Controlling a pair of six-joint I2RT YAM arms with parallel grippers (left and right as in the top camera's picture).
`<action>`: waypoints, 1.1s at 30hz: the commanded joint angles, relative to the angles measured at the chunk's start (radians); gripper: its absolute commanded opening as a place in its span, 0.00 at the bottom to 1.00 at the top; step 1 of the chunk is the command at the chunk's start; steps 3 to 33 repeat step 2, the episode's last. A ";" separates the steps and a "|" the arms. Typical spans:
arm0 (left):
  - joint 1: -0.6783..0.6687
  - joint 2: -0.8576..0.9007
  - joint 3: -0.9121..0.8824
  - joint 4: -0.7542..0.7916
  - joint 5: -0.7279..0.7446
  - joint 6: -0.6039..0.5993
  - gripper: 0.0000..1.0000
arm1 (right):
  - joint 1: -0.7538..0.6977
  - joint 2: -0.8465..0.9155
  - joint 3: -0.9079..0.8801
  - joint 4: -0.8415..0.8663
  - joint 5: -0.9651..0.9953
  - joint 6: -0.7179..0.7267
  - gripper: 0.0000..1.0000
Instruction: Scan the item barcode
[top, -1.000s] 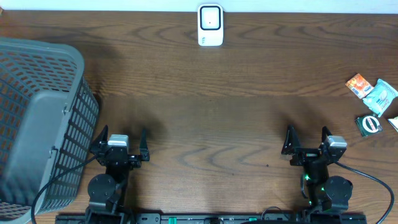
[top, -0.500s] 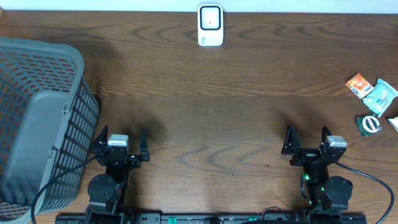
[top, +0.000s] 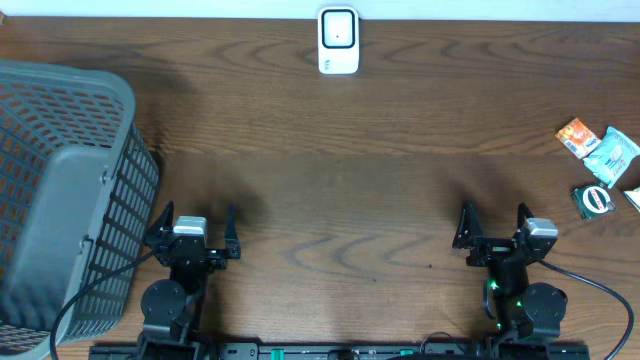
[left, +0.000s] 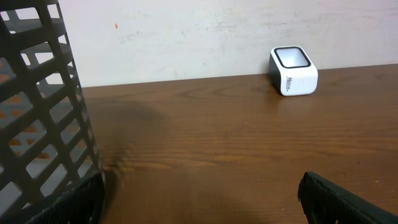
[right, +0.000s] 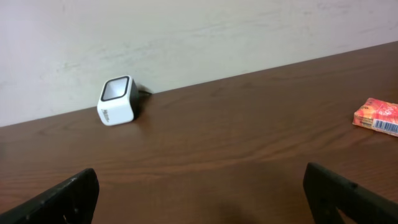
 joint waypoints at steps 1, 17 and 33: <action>0.003 -0.007 -0.031 -0.022 0.007 0.013 0.98 | 0.007 -0.005 -0.002 -0.004 0.004 -0.013 0.99; 0.003 -0.007 -0.031 -0.022 0.007 0.013 0.98 | 0.007 -0.005 -0.002 -0.004 0.004 -0.013 0.99; 0.003 -0.007 -0.031 -0.022 0.007 0.013 0.98 | 0.007 -0.005 -0.002 -0.004 0.004 -0.013 0.99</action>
